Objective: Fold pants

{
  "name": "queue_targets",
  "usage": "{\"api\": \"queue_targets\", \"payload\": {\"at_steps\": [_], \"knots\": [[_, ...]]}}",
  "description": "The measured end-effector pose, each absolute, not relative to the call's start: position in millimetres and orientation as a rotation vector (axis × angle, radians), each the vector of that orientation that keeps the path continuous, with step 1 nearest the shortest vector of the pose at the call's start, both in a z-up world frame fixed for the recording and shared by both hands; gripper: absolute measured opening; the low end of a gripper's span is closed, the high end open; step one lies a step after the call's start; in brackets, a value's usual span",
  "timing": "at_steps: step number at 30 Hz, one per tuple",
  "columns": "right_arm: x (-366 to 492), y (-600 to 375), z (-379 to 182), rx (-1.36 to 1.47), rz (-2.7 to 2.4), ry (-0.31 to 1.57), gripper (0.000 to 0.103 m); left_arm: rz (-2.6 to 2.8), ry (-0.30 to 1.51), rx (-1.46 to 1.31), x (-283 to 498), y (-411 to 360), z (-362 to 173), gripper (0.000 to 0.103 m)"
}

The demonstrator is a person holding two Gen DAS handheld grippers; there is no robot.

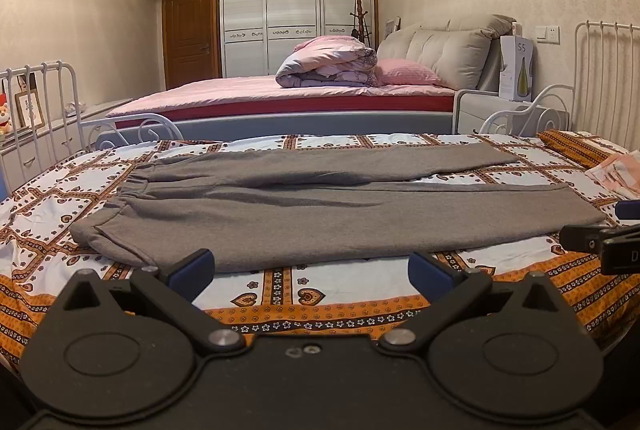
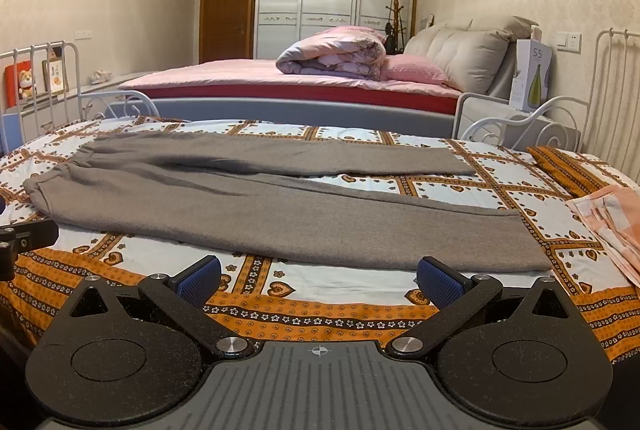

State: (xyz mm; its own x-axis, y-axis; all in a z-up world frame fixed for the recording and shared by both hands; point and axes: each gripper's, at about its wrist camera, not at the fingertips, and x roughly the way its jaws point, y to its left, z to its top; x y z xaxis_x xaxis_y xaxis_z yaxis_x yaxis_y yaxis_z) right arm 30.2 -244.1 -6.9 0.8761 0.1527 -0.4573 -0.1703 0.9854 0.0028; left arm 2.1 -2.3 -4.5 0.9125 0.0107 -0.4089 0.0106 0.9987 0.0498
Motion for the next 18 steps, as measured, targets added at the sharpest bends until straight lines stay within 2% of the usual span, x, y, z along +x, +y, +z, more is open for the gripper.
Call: {"api": "queue_targets", "payload": {"at_steps": [18], "knots": [[33.5, -239.4, -0.1, -0.051, 0.209, 0.485, 0.103, -0.034, 0.461, -0.023, 19.6, 20.1, 14.0, 0.097]]}}
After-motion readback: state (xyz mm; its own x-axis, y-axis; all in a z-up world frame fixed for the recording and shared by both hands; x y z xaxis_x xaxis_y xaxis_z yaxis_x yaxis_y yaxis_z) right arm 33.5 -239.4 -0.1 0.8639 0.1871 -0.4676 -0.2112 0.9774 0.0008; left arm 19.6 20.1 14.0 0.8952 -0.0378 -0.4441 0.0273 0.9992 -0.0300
